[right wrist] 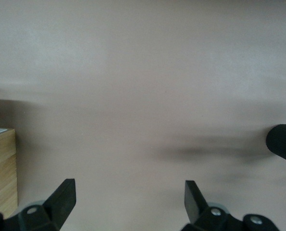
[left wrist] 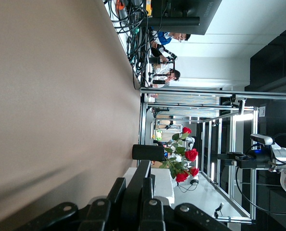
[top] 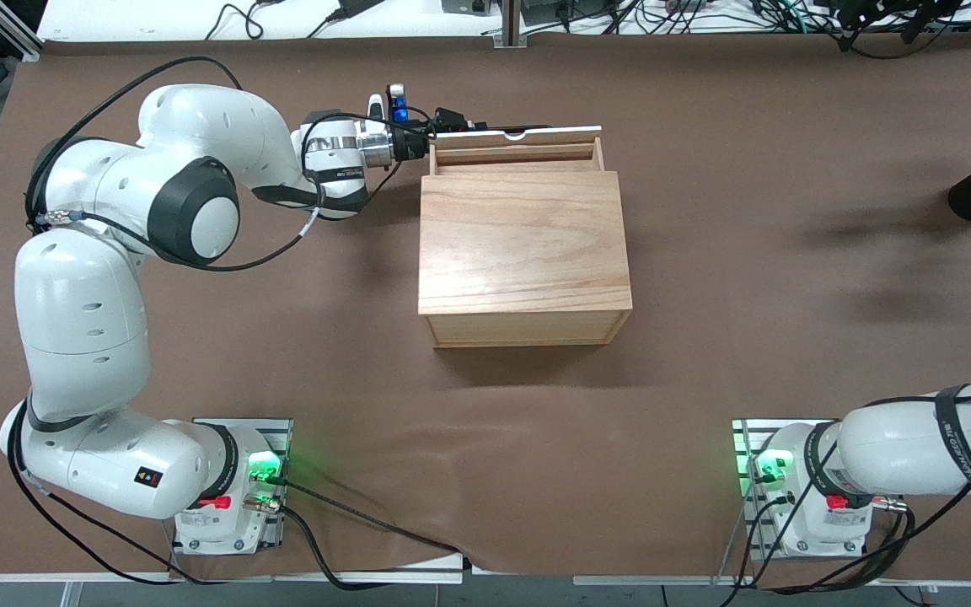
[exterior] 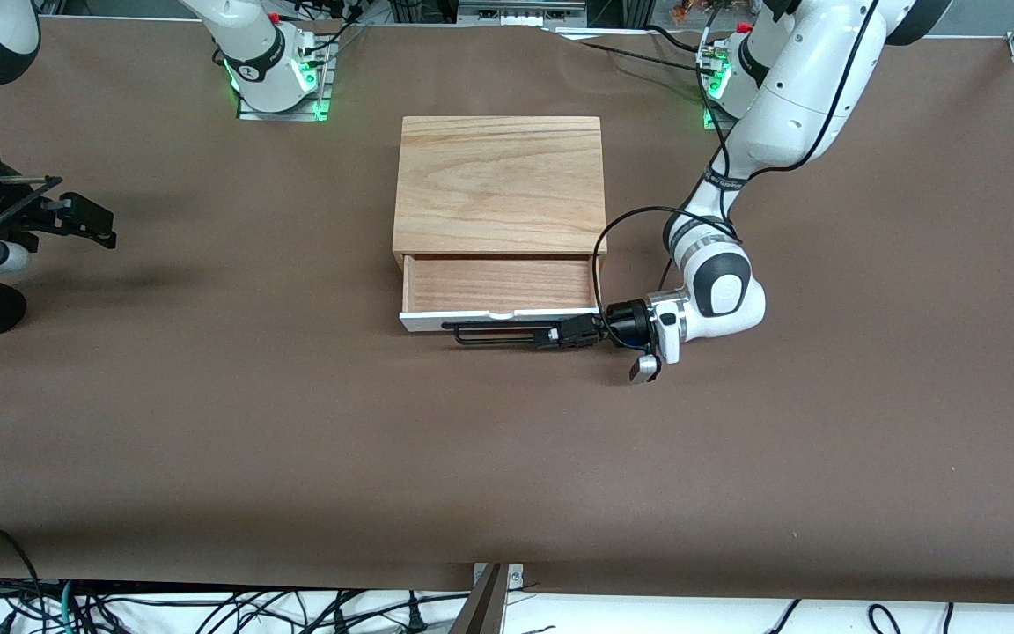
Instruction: Pull top drawer with both arms simultaneously
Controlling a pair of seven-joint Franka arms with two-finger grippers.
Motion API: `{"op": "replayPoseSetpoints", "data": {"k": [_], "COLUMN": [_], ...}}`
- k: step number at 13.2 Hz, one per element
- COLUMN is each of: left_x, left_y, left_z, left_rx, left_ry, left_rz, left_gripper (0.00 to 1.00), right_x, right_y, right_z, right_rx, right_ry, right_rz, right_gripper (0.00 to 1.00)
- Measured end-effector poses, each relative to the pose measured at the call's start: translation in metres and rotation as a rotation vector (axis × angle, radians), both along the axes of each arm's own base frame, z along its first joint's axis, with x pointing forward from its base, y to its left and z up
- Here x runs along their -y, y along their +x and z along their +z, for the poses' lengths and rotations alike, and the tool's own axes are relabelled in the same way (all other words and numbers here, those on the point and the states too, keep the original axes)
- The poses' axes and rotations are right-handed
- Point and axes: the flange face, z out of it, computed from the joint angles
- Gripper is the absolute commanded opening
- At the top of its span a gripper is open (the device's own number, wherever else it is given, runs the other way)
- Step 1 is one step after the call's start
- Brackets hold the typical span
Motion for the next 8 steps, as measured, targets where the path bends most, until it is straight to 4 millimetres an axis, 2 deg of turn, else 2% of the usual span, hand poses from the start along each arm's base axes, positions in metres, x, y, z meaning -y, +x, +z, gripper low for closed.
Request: {"op": "replayPoseSetpoints", "data": {"k": [7, 8], "left_x": [-0.0022, -0.0023], "left_y": [0.0094, 0.0105], "left_z": [-0.0017, -0.0019], "left_rx": [-0.026, -0.025], "left_ry": [-0.008, -0.008], "left_rz": [0.006, 0.006], "left_gripper": [0.00, 0.03], "right_x": [-0.0030, -0.0030], "right_y": [-0.0001, -0.0001], "right_z": [0.0002, 0.0002], "right_rx": [0.000, 0.000], "right_ry": [0.000, 0.000], "right_rz": [0.005, 0.004], "right_gripper": [1.00, 1.00]}}
